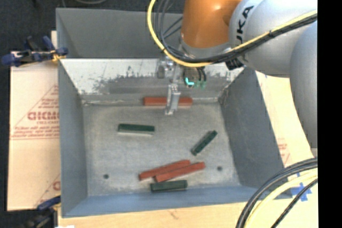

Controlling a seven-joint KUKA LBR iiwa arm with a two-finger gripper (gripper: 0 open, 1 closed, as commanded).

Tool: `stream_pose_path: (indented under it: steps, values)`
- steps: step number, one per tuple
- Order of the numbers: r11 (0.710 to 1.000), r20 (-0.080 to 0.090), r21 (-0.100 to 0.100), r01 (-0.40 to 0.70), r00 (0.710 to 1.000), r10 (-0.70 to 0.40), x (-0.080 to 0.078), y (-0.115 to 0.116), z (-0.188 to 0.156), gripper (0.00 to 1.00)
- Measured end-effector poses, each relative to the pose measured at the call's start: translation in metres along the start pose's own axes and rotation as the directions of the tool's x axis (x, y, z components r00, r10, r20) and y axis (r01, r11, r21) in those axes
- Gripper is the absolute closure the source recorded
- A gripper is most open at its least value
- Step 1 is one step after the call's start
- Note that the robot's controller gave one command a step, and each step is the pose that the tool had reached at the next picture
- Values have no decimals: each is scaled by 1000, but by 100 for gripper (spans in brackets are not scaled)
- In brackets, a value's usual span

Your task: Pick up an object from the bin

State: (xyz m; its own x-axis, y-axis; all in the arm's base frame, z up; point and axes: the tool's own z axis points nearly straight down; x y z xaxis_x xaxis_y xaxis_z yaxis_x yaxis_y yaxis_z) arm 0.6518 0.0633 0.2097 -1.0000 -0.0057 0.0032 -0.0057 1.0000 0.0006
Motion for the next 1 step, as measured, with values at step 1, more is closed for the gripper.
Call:
stream_pose_path:
  steps: [1]
  values:
    - [1000,-6,0,-13,1000,13,1,39,143,0]
